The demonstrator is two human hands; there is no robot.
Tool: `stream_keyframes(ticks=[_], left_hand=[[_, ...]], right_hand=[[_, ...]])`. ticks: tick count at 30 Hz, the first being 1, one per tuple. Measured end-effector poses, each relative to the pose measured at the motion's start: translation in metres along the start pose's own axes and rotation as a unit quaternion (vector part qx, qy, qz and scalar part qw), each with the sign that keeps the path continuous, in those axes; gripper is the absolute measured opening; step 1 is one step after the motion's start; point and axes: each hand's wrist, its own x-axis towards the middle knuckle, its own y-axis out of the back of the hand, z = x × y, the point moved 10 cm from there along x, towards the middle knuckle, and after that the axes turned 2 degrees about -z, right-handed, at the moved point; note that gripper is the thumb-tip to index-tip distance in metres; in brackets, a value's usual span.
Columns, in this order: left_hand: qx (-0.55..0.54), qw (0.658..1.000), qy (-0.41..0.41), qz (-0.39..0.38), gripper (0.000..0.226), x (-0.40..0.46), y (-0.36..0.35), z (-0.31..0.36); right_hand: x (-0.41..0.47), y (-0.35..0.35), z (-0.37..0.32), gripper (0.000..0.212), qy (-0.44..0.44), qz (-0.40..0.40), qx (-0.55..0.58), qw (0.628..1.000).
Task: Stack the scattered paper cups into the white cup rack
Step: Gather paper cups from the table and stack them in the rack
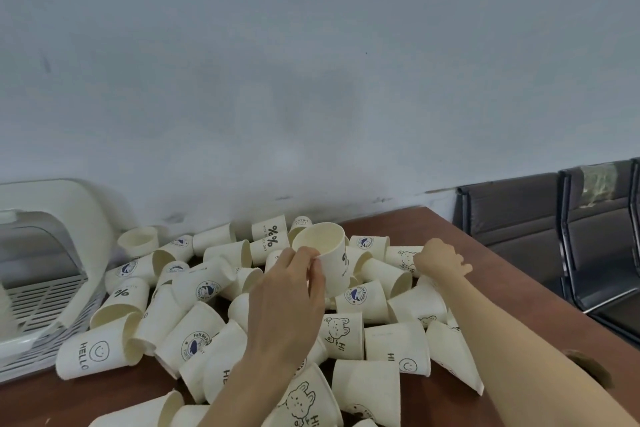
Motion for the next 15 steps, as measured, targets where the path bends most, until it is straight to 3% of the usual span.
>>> stream_keyframes(ticks=[6, 9, 15], left_hand=[[-0.009, 1.000, 0.006, 0.003, 0.017, -0.003, 0.002, -0.005], [-0.013, 1.000, 0.005, 0.009, 0.016, -0.005, 0.008, -0.002], [-0.014, 1.000, 0.012, 0.014, 0.020, -0.015, 0.029, 0.003]], right_hand=[[0.004, 0.016, 0.003, 0.026, 0.004, 0.055, 0.044, 0.998], [0.000, 0.031, -0.001, 0.013, 0.068, 0.098, 0.053, 0.991], [-0.037, 0.065, -0.019, 0.024, 0.194, 0.187, 0.040, 0.962]])
